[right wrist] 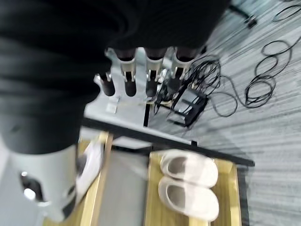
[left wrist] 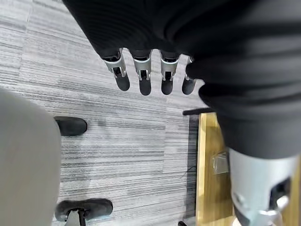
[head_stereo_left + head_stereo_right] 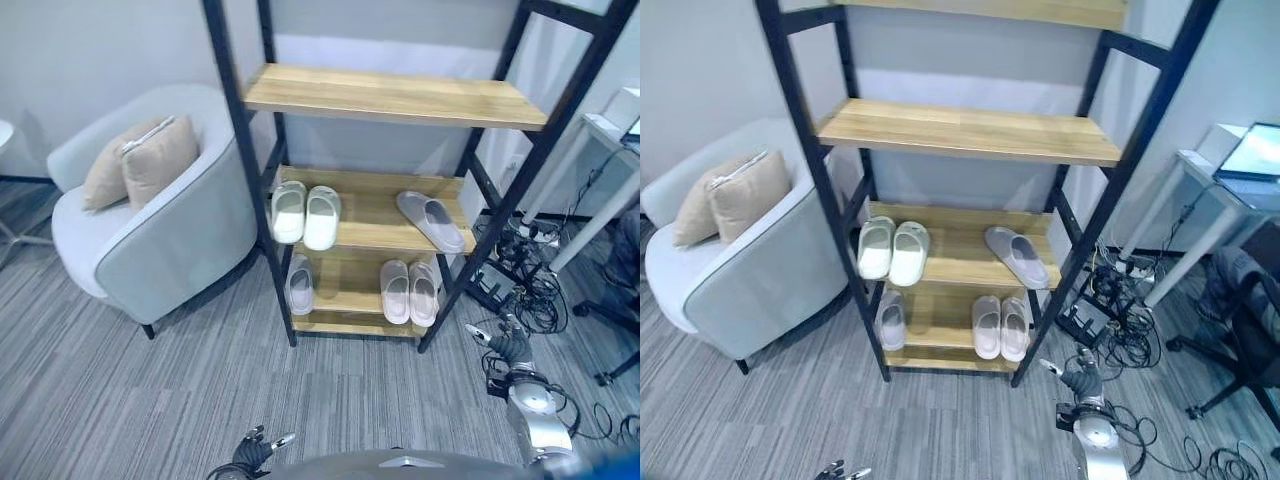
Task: Arrange the slippers neatly on the shoe rack.
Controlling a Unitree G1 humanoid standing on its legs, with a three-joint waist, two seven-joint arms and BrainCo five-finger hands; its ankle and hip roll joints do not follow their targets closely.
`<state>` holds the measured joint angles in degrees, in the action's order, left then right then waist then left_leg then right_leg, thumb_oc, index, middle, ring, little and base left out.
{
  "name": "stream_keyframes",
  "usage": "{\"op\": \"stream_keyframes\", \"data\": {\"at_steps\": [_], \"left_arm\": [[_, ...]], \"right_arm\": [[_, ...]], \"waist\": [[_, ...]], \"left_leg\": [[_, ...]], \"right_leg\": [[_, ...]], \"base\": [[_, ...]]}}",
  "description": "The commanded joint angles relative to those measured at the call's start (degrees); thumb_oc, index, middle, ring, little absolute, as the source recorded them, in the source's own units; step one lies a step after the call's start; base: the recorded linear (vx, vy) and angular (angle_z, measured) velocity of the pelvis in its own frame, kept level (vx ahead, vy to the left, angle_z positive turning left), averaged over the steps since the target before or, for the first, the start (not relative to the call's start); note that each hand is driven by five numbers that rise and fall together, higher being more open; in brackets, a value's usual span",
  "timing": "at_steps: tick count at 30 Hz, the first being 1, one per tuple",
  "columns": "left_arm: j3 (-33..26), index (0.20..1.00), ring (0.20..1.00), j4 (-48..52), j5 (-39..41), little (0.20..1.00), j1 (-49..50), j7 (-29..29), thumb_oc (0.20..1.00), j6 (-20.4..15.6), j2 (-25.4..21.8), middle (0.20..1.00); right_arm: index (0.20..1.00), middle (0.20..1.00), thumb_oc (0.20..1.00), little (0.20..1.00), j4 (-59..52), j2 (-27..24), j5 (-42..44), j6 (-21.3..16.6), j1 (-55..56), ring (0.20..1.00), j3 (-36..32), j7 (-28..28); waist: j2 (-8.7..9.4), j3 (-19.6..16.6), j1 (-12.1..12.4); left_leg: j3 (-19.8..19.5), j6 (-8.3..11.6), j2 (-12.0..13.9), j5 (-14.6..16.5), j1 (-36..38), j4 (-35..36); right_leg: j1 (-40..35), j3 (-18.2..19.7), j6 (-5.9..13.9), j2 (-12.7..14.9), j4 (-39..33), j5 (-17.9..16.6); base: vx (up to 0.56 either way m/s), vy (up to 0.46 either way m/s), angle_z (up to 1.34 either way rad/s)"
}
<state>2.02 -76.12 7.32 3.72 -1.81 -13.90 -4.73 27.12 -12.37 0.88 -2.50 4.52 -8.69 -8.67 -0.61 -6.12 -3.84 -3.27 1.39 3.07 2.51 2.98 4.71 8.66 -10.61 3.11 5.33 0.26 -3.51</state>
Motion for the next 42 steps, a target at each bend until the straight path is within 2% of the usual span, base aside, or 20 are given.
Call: {"op": "stream_keyframes", "data": {"at_steps": [1, 3, 4, 5, 7, 9, 10, 11, 14, 17, 19, 22, 29, 37, 42], "left_arm": [[1.5, 1.0, 1.0, -3.4, -2.7, 1.0, 3.8, -0.8, 1.0, 0.2, 0.9, 1.0], [1.9, 1.0, 1.0, -2.5, -3.3, 1.0, 3.5, -0.9, 1.0, -0.1, 1.3, 1.0], [2.1, 1.0, 1.0, -1.4, -3.5, 1.0, 2.7, -1.1, 1.0, -0.2, 1.9, 1.0], [2.2, 1.0, 1.0, -1.1, -3.7, 1.0, 2.3, -1.3, 1.0, -0.3, 2.2, 1.0], [2.7, 1.0, 1.0, -0.9, -3.9, 1.0, 2.1, -1.3, 1.0, -0.3, 2.5, 1.0], [3.4, 1.0, 1.0, -1.3, -4.1, 1.0, 1.7, -1.3, 1.0, -0.4, 2.9, 1.0], [3.7, 1.0, 1.0, -1.6, -4.3, 1.0, 1.3, -1.3, 1.0, -0.5, 3.0, 1.0], [4.1, 1.0, 1.0, -1.8, -4.7, 1.0, 0.5, -1.2, 1.0, -0.3, 2.8, 1.0], [4.3, 1.0, 1.0, -1.9, -5.3, 1.0, 0.0, -1.3, 1.0, 0.0, 2.5, 1.0], [3.8, 1.0, 1.0, -2.3, -5.3, 1.0, 0.8, -1.3, 1.0, 0.3, 2.5, 1.0], [3.7, 1.0, 1.0, -2.8, -5.3, 1.0, 1.0, -1.2, 1.0, 0.3, 2.4, 1.0], [3.6, 1.0, 1.0, -4.2, -5.9, 1.0, 1.7, -1.5, 1.0, 0.6, 1.5, 1.0], [3.1, 1.0, 1.0, -5.3, -6.3, 1.0, 1.9, -2.3, 1.0, 1.4, 0.7, 1.0], [4.2, 1.0, 1.0, -5.5, -7.1, 1.0, 2.3, -2.1, 1.0, 2.0, 1.1, 1.0], [4.5, 1.0, 1.0, -6.7, -7.6, 1.0, 2.5, -2.2, 1.0, 2.4, 0.9, 1.0]], "right_arm": [[1.0, 1.0, 1.0, 1.0, -3.0, -0.3, -0.7, -3.3, -2.5, 1.0, -0.7, -0.2], [1.0, 1.0, 1.0, 1.0, -2.9, -0.7, -0.8, -3.2, -2.9, 1.0, -0.4, 0.1], [1.0, 1.0, 1.0, 1.0, -3.0, -1.7, -0.8, -3.1, -3.0, 1.0, -0.4, 0.1], [1.0, 1.0, 1.0, 1.0, -3.0, -2.2, -0.9, -3.1, -3.3, 1.0, -0.3, -0.1], [1.0, 1.0, 1.0, 1.0, -2.7, -2.7, -1.0, -3.2, -4.1, 1.0, -0.1, -0.3], [1.0, 1.0, 1.0, 1.0, -2.0, -2.9, -1.2, -3.5, -4.9, 1.0, 0.9, -0.4], [1.0, 1.0, 1.0, 1.0, -1.6, -3.0, -1.1, -3.6, -5.1, 1.0, 1.4, -0.4], [1.0, 1.0, 1.0, 1.0, -0.9, -2.8, -0.8, -3.6, -5.5, 1.0, 2.2, -0.2], [1.0, 1.0, 1.0, 1.0, 1.0, -2.4, -1.2, -3.6, -6.2, 1.0, 2.8, -0.8], [1.0, 1.0, 1.0, 1.0, 2.1, -1.5, -1.6, -4.4, -5.9, 1.0, 4.3, -0.4], [1.0, 1.0, 1.0, 1.0, 1.9, -1.2, -1.5, -4.7, -5.2, 1.0, 4.6, -0.1], [1.0, 1.0, 1.0, 1.0, 1.2, -0.5, -1.5, -5.3, -3.4, 1.0, 5.9, 0.7], [1.0, 1.0, 1.0, 1.0, 0.1, 1.6, -1.5, -6.0, -2.8, 1.0, 8.3, 2.4], [1.0, 1.0, 1.0, 1.0, 0.4, 3.9, -1.3, -6.2, -5.4, 1.0, 11.8, 5.7], [1.0, 1.0, 1.0, 1.0, -0.6, 6.4, -0.9, -4.7, -8.9, 1.0, 15.1, 8.7]], "waist": [[2.52, 0.9, 1.2], [2.4, 1.0, 1.1], [2.89, 2.1, 1.1], [3.06, 2.6, 1.3], [3.06, 2.9, 1.8], [3.47, 3.0, 2.5], [3.67, 3.1, 2.8], [3.16, 3.8, 3.1], [3.15, 4.3, 3.3], [2.46, 3.6, 3.7], [2.46, 3.3, 3.7], [2.55, 2.3, 3.6], [2.75, 1.0, 3.7], [3.06, 0.2, 4.4], [3.58, -0.5, 5.4]], "left_leg": [[0.6, -0.96, -3.1, 6.8, 1.8, -6.0], [1.7, 1.04, -2.3, 6.7, 0.0, -11.0], [3.1, 3.62, -1.1, 4.3, -6.0, -21.6], [2.7, 3.92, -1.0, 3.1, -8.6, -26.0], [0.6, 3.13, -2.1, 3.3, -12.0, -27.7], [-2.7, 2.27, -4.1, 5.2, -14.4, -24.1], [-4.2, 2.43, -4.7, 4.1, -16.0, -21.8], [-5.5, 2.57, -5.2, 0.7, -17.3, -17.1], [-6.6, 2.65, -6.2, 0.1, -17.4, -17.1], [-9.1, 1.7, -6.9, 0.4, -13.6, -13.5], [-9.1, 1.4, -6.8, 0.4, -12.3, -12.5], [-8.5, -0.2, -6.4, 0.2, -8.2, -8.9], [-7.7, -2.24, -6.3, 0.2, -5.6, -5.7], [-8.2, -3.31, -6.5, -0.1, -4.5, -4.1], [-9.0, -3.48, -6.4, -0.3, -3.7, -3.3]], "right_leg": [[-0.7, 2.6, -0.17, 0.0, 2.9, 1.5], [-2.1, 2.9, -1.14, -0.7, 1.0, 1.0], [-3.1, 2.4, -1.85, -0.7, -0.2, 0.6], [-3.4, 2.4, -2.2, -0.8, -0.4, 0.6], [-3.2, 3.1, -2.78, -1.2, -0.1, 1.5], [-3.8, 4.7, -2.97, -1.3, -0.1, 2.3], [-4.3, 5.2, -3.01, -1.3, -0.2, 2.5], [-5.5, 5.3, -3.02, -1.8, -0.4, 2.9], [-6.8, 6.5, -2.89, -1.8, -0.8, 3.2], [-7.9, 8.2, -2.74, -2.5, -1.1, 3.2], [-8.4, 8.6, -2.72, -2.6, -1.3, 3.3], [-9.8, 9.7, -2.32, -2.4, -1.7, 3.7], [-10.1, 10.9, -1.16, -1.7, -2.5, 3.6], [-10.3, 10.6, -0.2, -1.1, -3.3, 3.2], [-11.1, 10.1, -0.17, -1.0, -3.8, 3.1]], "base": [[0.03, -0.213, -0.1], [0.01, -0.253, -0.1], [-0.04, -0.278, -0.01], [-0.05, -0.235, 0.19], [0.0, -0.078, 0.23], [0.08, -0.012, -0.34], [0.15, 0.009, -0.35], [0.11, 0.009, -0.15], [0.06, 0.011, -0.09], [0.12, 0.058, -0.49], [0.1, 0.069, -0.42], [0.09, 0.094, -0.15], [0.04, 0.073, -0.11], [0.01, 0.055, 0.01], [0.02, 0.025, 0.03]]}}
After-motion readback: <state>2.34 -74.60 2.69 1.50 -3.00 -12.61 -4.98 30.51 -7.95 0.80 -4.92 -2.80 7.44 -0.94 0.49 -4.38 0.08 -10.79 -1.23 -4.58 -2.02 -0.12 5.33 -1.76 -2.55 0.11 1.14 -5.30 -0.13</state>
